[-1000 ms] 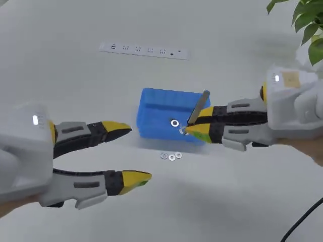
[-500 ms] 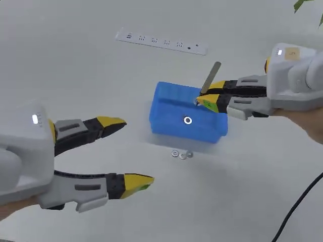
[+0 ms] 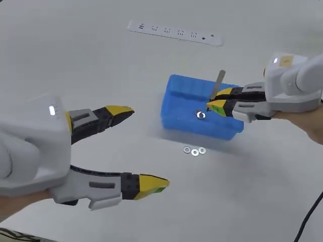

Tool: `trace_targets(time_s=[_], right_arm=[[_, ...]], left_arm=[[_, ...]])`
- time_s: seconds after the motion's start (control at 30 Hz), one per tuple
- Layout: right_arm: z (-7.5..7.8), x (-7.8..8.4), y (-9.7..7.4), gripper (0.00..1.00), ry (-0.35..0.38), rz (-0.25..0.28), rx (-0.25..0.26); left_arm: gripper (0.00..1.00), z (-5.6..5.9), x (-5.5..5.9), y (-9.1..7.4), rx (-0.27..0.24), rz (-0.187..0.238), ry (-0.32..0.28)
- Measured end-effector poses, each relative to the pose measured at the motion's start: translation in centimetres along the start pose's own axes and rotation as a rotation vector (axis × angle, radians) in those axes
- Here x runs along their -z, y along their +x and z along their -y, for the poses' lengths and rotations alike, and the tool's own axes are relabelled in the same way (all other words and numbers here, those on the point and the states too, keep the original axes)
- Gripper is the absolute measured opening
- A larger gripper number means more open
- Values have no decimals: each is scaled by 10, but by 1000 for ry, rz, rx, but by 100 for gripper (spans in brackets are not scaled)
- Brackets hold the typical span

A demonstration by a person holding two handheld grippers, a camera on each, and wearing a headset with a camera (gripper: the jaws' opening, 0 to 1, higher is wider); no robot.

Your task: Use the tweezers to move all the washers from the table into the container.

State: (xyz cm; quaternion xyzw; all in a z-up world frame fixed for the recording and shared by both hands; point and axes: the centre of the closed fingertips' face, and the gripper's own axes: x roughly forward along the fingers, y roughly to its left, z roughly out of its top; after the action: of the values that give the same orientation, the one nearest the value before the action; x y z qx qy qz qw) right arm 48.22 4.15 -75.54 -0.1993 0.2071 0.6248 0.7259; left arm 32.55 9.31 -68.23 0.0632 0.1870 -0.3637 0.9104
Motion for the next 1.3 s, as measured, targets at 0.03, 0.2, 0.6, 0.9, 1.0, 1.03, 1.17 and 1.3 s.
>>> trace_targets(time_s=[0.03,0.2,0.6,0.9,1.0,1.03,1.17,1.3], right_arm=[[0,2,2,10,2,-2,-3],[0,8,7,10,20,-10,-4],[-2,7,8,11,32,-12,7],[1,1,-1,10,43,6,33],[2,-4,-6,10,38,13,39],[2,-5,-7,9,38,14,38],[-1,-14,-10,8,20,35,41],[-6,-19,-10,8,-18,41,29]], left_arm=[[82,0,1,0,-1,-3,-2],[82,0,5,0,-6,-16,-8],[82,7,3,-2,-4,-25,-16],[81,11,7,-3,2,-30,-30],[81,10,3,0,-2,-7,-63],[80,6,-9,2,-11,53,-101],[78,-10,-31,12,-13,108,-109],[75,-24,-40,28,-5,111,-79]])
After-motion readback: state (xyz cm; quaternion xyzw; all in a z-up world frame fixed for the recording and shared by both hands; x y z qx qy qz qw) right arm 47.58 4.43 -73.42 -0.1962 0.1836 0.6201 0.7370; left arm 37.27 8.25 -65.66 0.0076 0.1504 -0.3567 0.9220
